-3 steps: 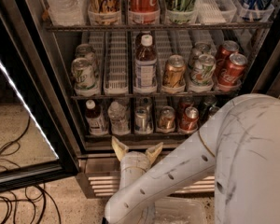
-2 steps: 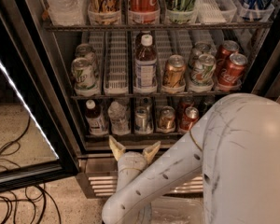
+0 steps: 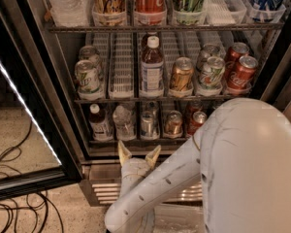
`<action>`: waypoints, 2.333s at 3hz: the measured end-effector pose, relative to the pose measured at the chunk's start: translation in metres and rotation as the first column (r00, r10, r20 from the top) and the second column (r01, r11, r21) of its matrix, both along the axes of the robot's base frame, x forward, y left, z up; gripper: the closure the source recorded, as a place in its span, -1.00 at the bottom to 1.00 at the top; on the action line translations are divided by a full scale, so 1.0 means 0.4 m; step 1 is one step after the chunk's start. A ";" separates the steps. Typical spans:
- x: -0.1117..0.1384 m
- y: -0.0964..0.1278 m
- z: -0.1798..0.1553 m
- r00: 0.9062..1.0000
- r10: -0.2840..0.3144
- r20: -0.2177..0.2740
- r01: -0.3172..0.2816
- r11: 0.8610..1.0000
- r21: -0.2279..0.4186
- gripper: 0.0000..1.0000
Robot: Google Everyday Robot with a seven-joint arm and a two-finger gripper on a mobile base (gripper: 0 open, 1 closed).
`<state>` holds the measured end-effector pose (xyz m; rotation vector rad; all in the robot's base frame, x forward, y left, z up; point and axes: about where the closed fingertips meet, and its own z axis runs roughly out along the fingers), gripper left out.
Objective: Pick redbull can from bottom shelf of fridge
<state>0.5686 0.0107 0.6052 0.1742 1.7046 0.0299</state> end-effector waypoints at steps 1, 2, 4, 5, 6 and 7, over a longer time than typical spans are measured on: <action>0.033 0.000 -0.027 1.000 -0.016 0.008 0.016 1.000 0.001 -0.30; 0.062 -0.010 -0.040 0.999 -0.039 0.023 0.039 0.999 -0.005 -0.22; 0.104 0.001 -0.017 0.997 -0.027 0.068 0.033 0.996 -0.086 -0.24; 0.129 -0.006 -0.001 0.995 -0.028 0.093 0.039 0.992 -0.122 -0.24; 0.144 -0.021 0.008 0.994 -0.035 0.106 0.051 0.987 -0.152 -0.26; 0.146 -0.034 0.002 0.994 -0.047 0.100 0.063 0.985 -0.161 -0.22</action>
Offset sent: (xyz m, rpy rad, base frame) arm 0.0368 -0.0267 0.0023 -0.0314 -0.1365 -0.1391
